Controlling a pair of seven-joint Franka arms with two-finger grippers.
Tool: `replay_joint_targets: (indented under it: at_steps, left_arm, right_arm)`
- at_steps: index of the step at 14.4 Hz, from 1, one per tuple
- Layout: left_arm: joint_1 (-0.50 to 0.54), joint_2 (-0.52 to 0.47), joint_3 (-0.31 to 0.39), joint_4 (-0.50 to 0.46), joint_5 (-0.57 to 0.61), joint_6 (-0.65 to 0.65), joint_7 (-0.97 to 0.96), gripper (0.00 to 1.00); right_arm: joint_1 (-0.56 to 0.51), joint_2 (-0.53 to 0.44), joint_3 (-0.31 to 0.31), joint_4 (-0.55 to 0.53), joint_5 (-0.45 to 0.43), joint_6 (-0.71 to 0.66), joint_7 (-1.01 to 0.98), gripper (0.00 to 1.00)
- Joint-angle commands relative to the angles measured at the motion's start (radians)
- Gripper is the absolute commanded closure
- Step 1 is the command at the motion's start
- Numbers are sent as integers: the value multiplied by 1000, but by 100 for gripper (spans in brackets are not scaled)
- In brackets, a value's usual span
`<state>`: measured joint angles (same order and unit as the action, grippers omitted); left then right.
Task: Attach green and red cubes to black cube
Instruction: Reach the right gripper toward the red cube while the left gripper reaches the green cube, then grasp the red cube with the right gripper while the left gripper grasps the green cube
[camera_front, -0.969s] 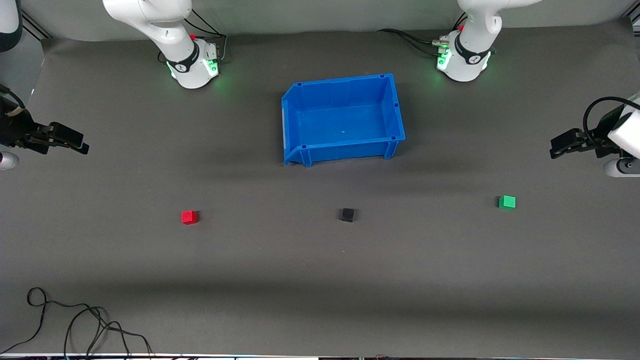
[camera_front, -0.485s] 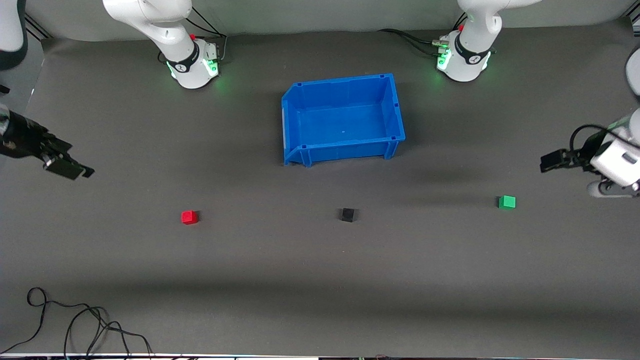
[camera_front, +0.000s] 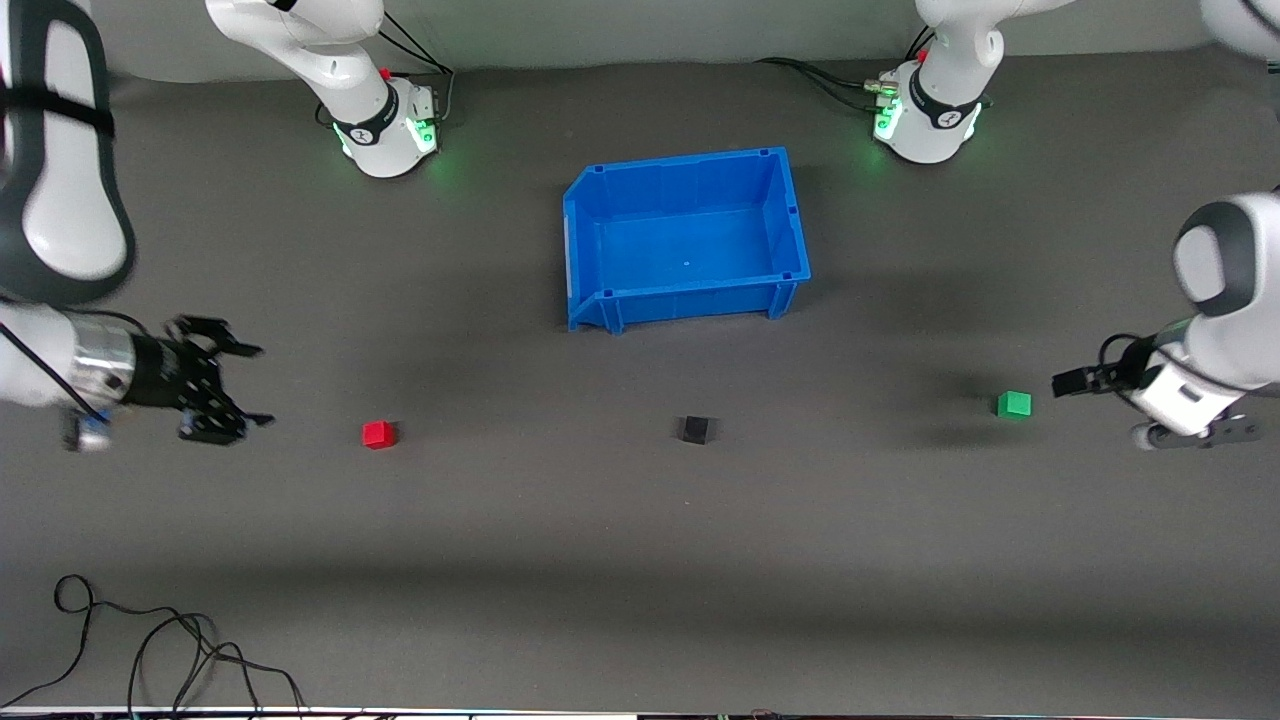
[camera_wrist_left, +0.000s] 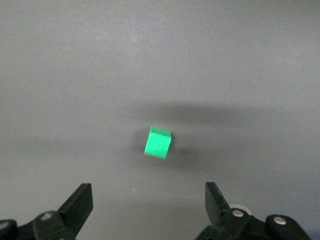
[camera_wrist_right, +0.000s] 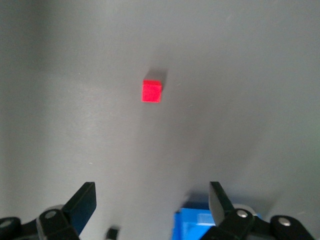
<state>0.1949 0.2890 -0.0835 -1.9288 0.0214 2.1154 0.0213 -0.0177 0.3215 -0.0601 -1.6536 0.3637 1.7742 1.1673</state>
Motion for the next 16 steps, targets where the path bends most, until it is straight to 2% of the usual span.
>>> replay_joint_targets:
  at_steps: [1, 4, 8, 10, 13, 14, 15, 16]
  left_arm:
    - [-6, 36, -7, -120, -1, 154, 93, 0]
    - [-18, 159, -8, -115, 12, 269, 178, 0]
    - [-15, 214, -8, -111, 12, 310, 232, 6]
    - [-15, 228, -8, -105, 12, 311, 232, 18]
    - [-12, 234, -8, -90, 12, 302, 250, 26]
    - [-11, 234, -8, -85, 12, 299, 262, 32]
    - [-11, 234, -8, -84, 12, 298, 266, 38]
    - [-11, 234, -8, -82, 12, 298, 267, 45]
  right_arm:
    - [7, 14, -10, -161, 83, 221, -4, 0]
    - [10, 105, -10, -218, 188, 355, -107, 0]
    - [12, 229, -9, -216, 241, 479, -190, 0]
    - [12, 263, -10, -215, 288, 487, -245, 0]
    - [15, 284, -10, -215, 300, 493, -250, 0]
    - [16, 286, -9, -215, 302, 493, -248, 3]
    - [16, 286, -9, -215, 302, 493, -250, 16]
    - [16, 286, -9, -216, 302, 491, -252, 37]
